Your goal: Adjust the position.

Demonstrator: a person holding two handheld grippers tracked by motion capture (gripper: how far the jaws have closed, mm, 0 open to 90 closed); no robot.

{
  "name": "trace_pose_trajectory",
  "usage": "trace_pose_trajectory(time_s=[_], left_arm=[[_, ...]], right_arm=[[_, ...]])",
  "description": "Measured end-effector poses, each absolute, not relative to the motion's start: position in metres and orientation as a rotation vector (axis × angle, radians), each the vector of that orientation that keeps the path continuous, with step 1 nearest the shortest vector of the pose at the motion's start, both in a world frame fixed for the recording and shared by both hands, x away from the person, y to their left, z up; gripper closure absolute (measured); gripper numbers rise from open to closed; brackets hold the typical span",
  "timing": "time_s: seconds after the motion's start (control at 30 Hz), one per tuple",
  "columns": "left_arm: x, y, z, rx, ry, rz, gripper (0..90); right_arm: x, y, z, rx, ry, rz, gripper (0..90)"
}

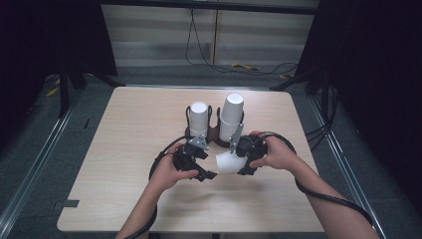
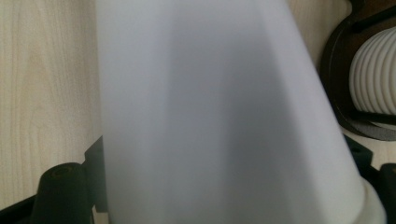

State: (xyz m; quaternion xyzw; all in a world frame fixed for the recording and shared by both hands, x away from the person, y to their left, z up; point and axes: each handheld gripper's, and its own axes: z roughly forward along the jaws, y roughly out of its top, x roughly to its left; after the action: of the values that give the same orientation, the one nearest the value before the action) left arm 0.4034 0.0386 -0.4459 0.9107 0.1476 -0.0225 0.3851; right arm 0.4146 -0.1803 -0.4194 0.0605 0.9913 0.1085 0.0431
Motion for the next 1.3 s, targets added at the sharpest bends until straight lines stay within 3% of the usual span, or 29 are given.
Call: trace_pose_trajectory(time_s=[1.3], left_arm=[[0.400,0.034,-0.447,2.318,0.350,-0.057,18.7]], right_arm=[[0.415,-0.163,-0.416,0.069,3.039,0.155,19.9]])
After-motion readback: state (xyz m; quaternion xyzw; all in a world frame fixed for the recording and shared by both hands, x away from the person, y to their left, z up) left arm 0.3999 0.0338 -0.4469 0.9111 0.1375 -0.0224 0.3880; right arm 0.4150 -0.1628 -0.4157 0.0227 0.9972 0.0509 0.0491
